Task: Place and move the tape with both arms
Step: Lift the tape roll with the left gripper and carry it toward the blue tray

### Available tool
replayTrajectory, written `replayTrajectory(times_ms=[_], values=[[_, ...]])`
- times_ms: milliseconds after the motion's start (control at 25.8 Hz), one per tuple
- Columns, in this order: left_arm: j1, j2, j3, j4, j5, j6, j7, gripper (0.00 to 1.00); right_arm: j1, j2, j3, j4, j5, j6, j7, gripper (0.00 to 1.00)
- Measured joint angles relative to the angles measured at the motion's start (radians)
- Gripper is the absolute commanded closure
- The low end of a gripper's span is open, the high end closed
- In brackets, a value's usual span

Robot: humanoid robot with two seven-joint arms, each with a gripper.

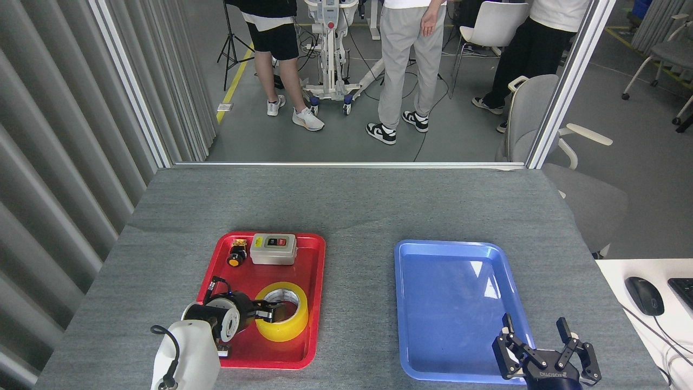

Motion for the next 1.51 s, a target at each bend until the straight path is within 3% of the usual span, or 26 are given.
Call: replayTrajectory(times_ms=[116,271,465,620,853,1008,1279,1512], values=[[0.0,0.001,0.0,-0.006,0.001,-0.048,-0.001,0.29,-0.006,-0.003,0.0,0.0,0.0,-0.001,0.0,0.0],[0.001,0.001,0.0,-0.007,0.001,-0.104,-0.001,0.57,-0.013,0.011,0.001,0.0,0.0,0.0,0.0,0.0],[0.001,0.001,0.0,0.006,0.001,-0.124,0.003,0.84,-0.016,0.022,0.001,0.001,0.008,0.004,-0.001,0.0],[-0.001,0.007,0.003,0.029,0.002,-0.134,0.013,1.0,-0.016,0.036,0.007,0.005,0.016,0.006,-0.002,0.0],[0.002,0.021,0.027,0.026,0.006,-0.133,0.006,1.0,-0.016,0.041,0.014,0.006,0.03,0.006,-0.002,0.0],[0.005,0.023,0.081,0.008,0.108,-0.14,-0.002,1.0,-0.026,0.038,0.016,0.006,0.031,0.006,-0.004,0.0],[0.011,0.026,0.156,-0.036,0.402,-0.165,0.122,1.0,-0.044,0.031,0.018,0.008,0.032,0.0,-0.002,0.0],[0.084,0.026,0.19,-0.11,0.812,-0.263,0.063,1.0,-0.044,0.027,0.026,0.009,0.034,-0.005,-0.001,0.0]])
